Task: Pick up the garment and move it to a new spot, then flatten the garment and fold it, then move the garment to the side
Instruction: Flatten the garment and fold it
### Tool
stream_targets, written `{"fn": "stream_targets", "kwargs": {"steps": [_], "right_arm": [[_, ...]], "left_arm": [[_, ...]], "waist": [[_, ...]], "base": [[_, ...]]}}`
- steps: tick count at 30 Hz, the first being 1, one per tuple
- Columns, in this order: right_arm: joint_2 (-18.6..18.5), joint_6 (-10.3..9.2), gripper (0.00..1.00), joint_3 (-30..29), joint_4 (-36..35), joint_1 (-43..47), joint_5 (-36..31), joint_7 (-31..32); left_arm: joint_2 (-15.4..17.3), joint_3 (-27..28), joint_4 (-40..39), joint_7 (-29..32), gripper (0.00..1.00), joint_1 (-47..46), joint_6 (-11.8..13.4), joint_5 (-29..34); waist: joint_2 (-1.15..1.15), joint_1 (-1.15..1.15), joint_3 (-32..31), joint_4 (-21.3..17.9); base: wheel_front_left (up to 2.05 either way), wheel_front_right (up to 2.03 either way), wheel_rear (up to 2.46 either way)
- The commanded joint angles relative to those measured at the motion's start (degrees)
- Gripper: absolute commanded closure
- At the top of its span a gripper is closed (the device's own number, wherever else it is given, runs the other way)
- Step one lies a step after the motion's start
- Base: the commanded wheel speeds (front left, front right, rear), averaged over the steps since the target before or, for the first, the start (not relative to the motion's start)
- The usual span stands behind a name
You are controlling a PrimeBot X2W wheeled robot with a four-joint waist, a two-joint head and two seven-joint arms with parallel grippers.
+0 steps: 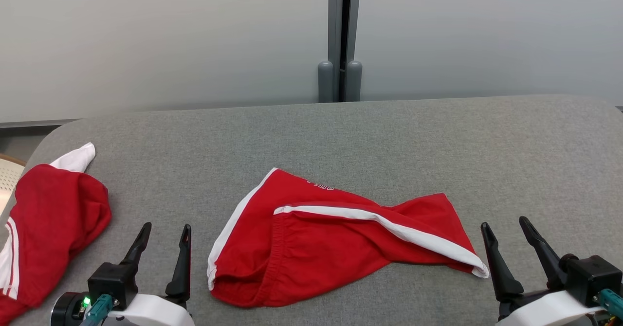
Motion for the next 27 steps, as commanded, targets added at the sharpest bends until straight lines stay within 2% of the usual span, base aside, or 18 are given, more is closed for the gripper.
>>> {"fn": "stream_targets", "kwargs": {"steps": [1,20,24,27], "right_arm": [[-0.21,-0.02,0.00,-0.25,-1.11,0.78,0.25,0.68],[0.49,-0.02,0.00,-0.12,-2.67,1.67,-0.08,1.85],[0.76,-0.02,0.00,-0.42,-2.56,1.44,-0.11,1.85],[0.78,-0.02,0.00,-0.35,-2.60,0.73,-0.04,1.86]], "left_arm": [[0.37,-0.17,-0.35,0.27,0.00,0.47,0.41,-0.05],[0.34,-1.56,-1.52,1.70,0.00,0.17,0.99,-0.32],[-0.66,-3.37,-1.63,3.14,0.00,-2.08,0.14,0.14],[-2.28,-6.14,-1.23,5.40,0.00,-5.69,-1.65,0.52]], "waist": [[0.00,0.00,-0.41,0.12],[0.00,0.00,-0.56,0.99],[0.00,0.00,-0.28,1.25],[0.00,0.00,0.68,1.27]], "base": [[0.00,0.00,0.00],[0.00,0.00,0.00],[0.00,0.00,0.00],[0.00,0.00,0.00]]}}
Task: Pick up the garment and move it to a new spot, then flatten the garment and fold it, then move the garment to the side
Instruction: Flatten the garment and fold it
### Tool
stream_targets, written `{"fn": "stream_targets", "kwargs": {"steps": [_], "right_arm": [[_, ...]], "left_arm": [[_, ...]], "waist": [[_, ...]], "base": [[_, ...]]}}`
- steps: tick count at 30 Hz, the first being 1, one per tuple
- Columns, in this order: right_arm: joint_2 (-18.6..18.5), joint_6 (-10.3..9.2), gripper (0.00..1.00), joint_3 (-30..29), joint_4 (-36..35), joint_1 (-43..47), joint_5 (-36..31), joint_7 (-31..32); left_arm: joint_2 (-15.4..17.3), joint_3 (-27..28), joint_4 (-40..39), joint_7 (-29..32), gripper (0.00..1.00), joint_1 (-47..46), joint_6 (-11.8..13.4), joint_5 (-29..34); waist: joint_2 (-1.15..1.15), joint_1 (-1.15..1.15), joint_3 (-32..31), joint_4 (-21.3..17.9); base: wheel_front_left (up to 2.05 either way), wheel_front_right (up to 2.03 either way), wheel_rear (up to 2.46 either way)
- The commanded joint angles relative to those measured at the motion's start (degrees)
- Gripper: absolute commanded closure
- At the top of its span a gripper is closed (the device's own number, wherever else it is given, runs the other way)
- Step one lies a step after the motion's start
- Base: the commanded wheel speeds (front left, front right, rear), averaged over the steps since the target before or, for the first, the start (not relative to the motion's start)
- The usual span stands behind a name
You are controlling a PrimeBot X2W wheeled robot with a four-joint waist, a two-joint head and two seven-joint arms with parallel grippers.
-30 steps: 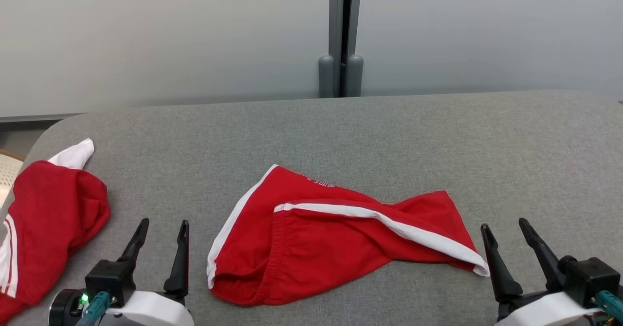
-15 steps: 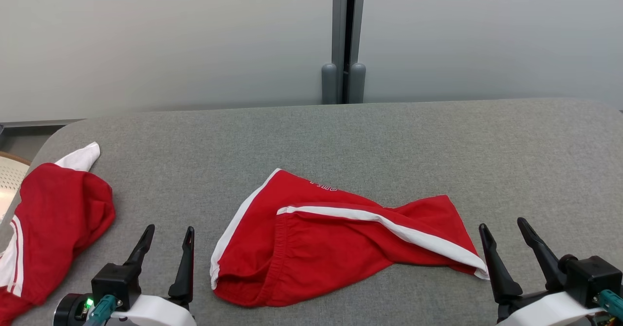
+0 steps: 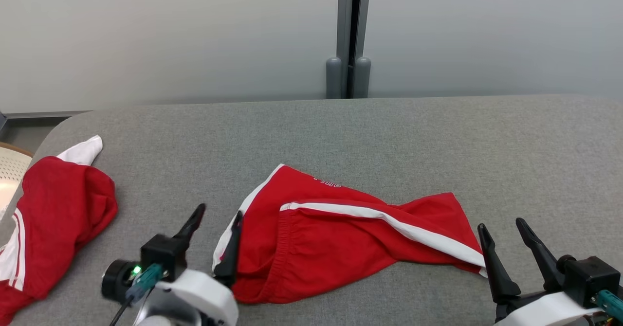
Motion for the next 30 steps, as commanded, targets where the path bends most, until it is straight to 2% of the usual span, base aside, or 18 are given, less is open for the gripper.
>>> {"fn": "stream_targets", "kwargs": {"steps": [1,7,16,22,24,25,26,30], "right_arm": [[-0.09,-0.02,0.00,0.04,-0.10,-0.82,-0.03,-0.14],[-0.08,-0.02,0.00,1.26,-0.01,-2.49,-0.16,-0.23],[0.48,-0.02,0.00,1.77,1.75,-4.28,0.51,-0.91],[0.70,-0.02,0.00,1.83,2.44,-4.97,0.61,-1.22],[0.76,-0.02,0.00,1.85,2.57,-5.03,0.70,-1.19],[0.77,-0.02,0.00,1.87,2.64,-5.03,0.78,-1.17],[0.77,-0.02,0.00,1.80,2.73,-5.10,0.78,-1.15],[0.64,-0.02,0.00,1.39,2.88,-5.32,0.93,-1.15]], "left_arm": [[-1.24,-1.65,0.52,1.75,0.00,-3.96,-1.20,0.46],[-5.27,-4.97,5.90,7.20,0.00,-13.02,-4.81,-1.00],[-9.24,-5.16,25.67,13.75,0.00,-23.45,-9.74,-5.74],[-11.15,-5.09,34.96,15.50,0.00,-26.40,-12.58,-8.72],[-11.68,-5.28,36.93,15.66,0.54,-27.03,-13.45,-9.47],[-11.82,-5.45,37.61,15.57,0.89,-27.38,-13.93,-9.71],[-11.96,-5.71,38.41,15.88,1.00,-27.52,-14.35,-10.19],[-12.31,-6.63,39.86,14.55,1.00,-28.77,-15.30,-10.35]], "waist": [[0.00,-0.01,1.16,-0.13],[0.00,-0.01,4.05,-1.44],[0.00,-0.01,7.05,-3.81],[0.00,-0.01,7.83,-4.31],[0.00,-0.01,8.02,-4.35],[0.00,-0.01,8.11,-4.35],[0.00,-0.01,8.17,-4.34],[0.00,-0.01,8.31,-4.22]], "base": [[0.00,0.00,0.00],[0.00,0.00,0.00],[0.00,0.00,0.00],[0.00,0.00,0.00],[0.00,0.00,0.00],[0.00,0.00,0.00],[0.00,0.00,0.00],[0.00,0.00,0.00]]}}
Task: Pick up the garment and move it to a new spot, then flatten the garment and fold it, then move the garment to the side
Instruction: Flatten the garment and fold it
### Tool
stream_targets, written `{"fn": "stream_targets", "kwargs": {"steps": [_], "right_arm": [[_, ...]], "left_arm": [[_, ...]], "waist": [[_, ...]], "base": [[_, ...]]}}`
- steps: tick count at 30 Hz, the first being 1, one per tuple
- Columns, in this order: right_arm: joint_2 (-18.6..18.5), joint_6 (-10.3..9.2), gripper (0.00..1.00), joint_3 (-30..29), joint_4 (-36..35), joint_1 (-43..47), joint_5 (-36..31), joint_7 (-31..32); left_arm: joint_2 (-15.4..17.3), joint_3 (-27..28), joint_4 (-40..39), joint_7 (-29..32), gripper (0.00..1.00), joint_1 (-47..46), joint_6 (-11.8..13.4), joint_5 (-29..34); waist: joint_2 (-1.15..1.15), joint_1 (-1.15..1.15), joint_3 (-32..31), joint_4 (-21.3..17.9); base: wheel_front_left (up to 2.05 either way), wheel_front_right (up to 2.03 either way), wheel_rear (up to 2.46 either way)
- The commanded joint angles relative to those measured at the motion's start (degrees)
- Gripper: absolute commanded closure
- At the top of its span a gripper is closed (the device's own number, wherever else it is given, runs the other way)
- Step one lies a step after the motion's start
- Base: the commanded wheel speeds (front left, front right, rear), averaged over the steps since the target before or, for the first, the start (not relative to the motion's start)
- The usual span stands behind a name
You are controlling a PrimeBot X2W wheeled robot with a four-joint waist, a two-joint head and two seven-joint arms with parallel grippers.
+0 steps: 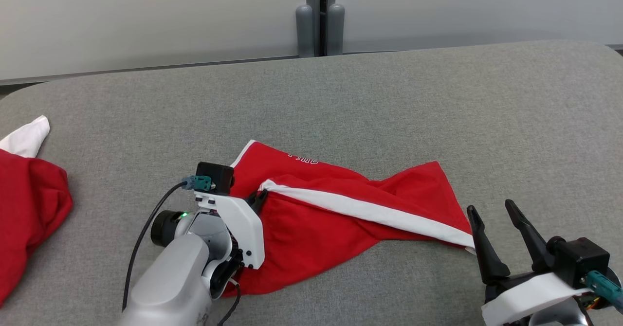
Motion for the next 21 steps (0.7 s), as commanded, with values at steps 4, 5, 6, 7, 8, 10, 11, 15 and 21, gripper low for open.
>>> {"fn": "stream_targets", "kwargs": {"steps": [4,5,6,7,8,10,11,15,21], "right_arm": [[-0.47,-0.02,0.00,-1.60,0.42,-0.54,0.24,-0.16],[-0.60,-0.02,0.00,-2.25,0.70,-0.32,0.26,-0.01],[-0.79,-0.02,0.00,-2.74,1.01,0.13,0.22,0.29],[-0.97,-0.02,0.00,-3.16,1.47,0.80,0.18,0.65],[-1.35,-0.02,0.00,-3.37,2.25,1.70,0.04,1.23],[-2.34,-0.01,0.00,-2.96,4.84,3.58,0.27,2.56],[-2.34,-0.02,0.00,-2.54,5.66,4.13,0.67,2.69],[-2.22,-0.02,0.00,-0.67,8.91,3.68,1.60,2.44],[-2.33,-0.02,0.00,0.54,13.35,-0.12,0.53,0.50]], "left_arm": [[0.31,-0.60,0.83,-3.06,1.00,-2.10,-0.23,1.22],[0.32,-0.76,1.07,-3.47,1.00,-2.17,-0.15,1.30],[0.27,-0.84,1.28,-3.81,1.00,-2.17,-0.20,1.24],[0.20,-0.93,1.41,-4.08,1.00,-2.17,-0.26,1.18],[0.14,-1.10,1.55,-4.29,1.00,-2.10,-0.32,1.19],[-0.11,-1.62,1.54,-4.97,1.00,-1.72,-0.44,1.21],[-0.19,-1.82,1.48,-5.05,1.00,-1.56,-0.47,1.27],[-0.38,-2.19,1.08,-5.74,1.00,-1.37,-0.40,1.06],[-0.45,-2.35,0.76,-6.40,1.00,-1.96,-0.36,0.82]], "waist": [[0.00,0.00,-0.07,0.15],[0.00,0.00,-0.16,0.18],[0.00,0.00,-0.26,0.23],[0.00,0.00,-0.34,0.31],[0.00,0.00,-0.41,0.42],[0.00,0.00,-0.25,0.92],[0.00,0.00,-0.08,1.12],[0.00,0.00,0.74,1.39],[0.00,0.00,1.50,1.74]], "base": [[0.00,0.00,0.00],[0.00,0.00,0.00],[0.00,0.00,0.00],[0.00,0.00,0.00],[0.00,0.00,0.00],[0.00,0.00,0.00],[0.00,0.00,0.00],[0.00,0.00,0.00],[0.00,0.00,0.00]]}}
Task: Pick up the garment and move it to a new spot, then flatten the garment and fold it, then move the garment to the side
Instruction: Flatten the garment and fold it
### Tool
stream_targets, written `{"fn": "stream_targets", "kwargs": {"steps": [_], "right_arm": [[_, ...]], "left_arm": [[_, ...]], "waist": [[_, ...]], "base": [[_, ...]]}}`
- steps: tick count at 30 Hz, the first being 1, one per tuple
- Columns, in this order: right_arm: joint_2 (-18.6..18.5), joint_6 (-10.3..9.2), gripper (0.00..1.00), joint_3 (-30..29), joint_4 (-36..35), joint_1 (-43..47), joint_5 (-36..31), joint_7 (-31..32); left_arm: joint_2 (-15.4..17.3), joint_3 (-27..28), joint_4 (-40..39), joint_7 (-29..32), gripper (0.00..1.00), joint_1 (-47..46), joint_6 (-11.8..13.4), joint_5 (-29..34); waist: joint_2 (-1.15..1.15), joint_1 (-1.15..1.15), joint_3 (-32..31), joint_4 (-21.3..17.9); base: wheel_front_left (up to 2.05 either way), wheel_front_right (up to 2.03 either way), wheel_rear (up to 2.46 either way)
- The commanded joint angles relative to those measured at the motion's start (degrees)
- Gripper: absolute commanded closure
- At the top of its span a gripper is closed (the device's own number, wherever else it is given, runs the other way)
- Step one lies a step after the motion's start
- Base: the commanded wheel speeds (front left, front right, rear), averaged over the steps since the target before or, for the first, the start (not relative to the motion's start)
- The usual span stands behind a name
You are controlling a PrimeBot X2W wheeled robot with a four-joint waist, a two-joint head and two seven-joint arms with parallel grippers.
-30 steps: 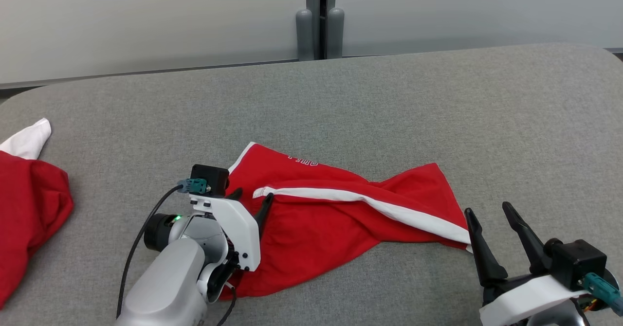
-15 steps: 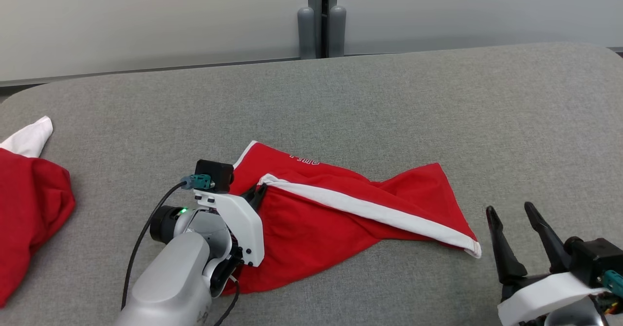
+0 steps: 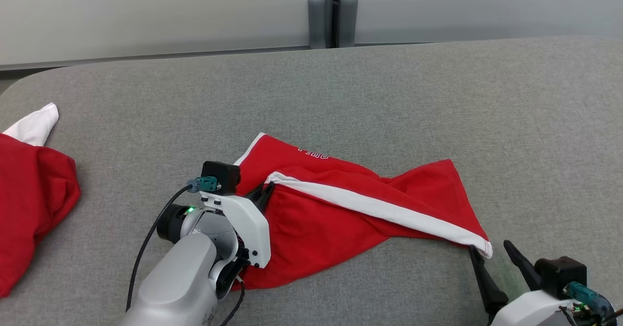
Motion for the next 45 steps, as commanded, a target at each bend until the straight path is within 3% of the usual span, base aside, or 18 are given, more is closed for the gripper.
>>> {"fn": "stream_targets", "kwargs": {"steps": [1,2,4,5,11,18,29,38,45], "right_arm": [[0.01,-0.02,0.00,0.05,0.36,-0.61,0.11,-0.48],[0.07,-0.02,0.00,0.48,1.00,-1.30,0.00,-0.64],[0.03,-0.02,0.80,0.83,2.16,-2.68,-0.24,-1.30],[0.01,-0.02,1.00,0.94,2.48,-3.25,-0.28,-1.57],[-1.09,-0.02,1.00,0.55,0.86,-5.17,0.10,-4.28],[-3.89,-0.02,1.00,-0.77,-8.91,-8.26,-1.42,-4.41],[-9.10,-0.02,1.00,-5.18,-27.47,-12.94,-3.50,2.57],[-7.13,-0.02,1.00,-8.46,-33.64,-10.83,-1.71,7.06],[-5.81,-0.02,1.00,-9.15,-33.01,-9.84,-0.76,7.36]], "left_arm": [[0.09,0.01,-0.29,-0.38,1.00,-0.66,-0.03,-0.10],[0.10,0.02,-0.40,-0.58,1.00,-0.71,-0.03,-0.16],[0.34,0.01,-0.72,-1.24,1.00,-0.75,0.02,-0.04],[0.48,0.11,-1.01,-1.74,1.00,-0.71,0.16,0.02],[1.92,0.23,-4.52,-4.77,1.00,-0.04,1.09,1.00],[6.17,0.55,-16.43,-6.33,1.00,0.77,3.00,2.98],[13.38,4.31,-45.10,-4.93,1.00,3.52,12.00,7.11],[16.39,5.89,-59.32,-2.39,1.00,10.54,18.07,7.94],[16.84,6.43,-61.02,-3.05,1.00,13.17,19.05,7.33]], "waist": [[0.00,0.00,0.08,0.09],[0.00,0.00,0.18,0.16],[0.00,0.00,0.28,0.36],[0.00,0.00,0.29,0.47],[0.00,0.00,-0.47,0.51],[0.00,0.00,-3.46,-0.47],[0.00,0.00,-7.98,-0.13],[0.00,0.00,-8.73,0.14],[0.00,0.00,-7.82,0.21]], "base": [[0.00,0.00,0.00],[0.00,0.00,0.00],[0.00,0.00,0.00],[0.00,0.00,0.00],[0.00,0.00,0.00],[0.00,0.00,0.00],[0.00,0.00,0.00],[0.00,0.00,0.00],[0.00,0.00,0.00]]}}
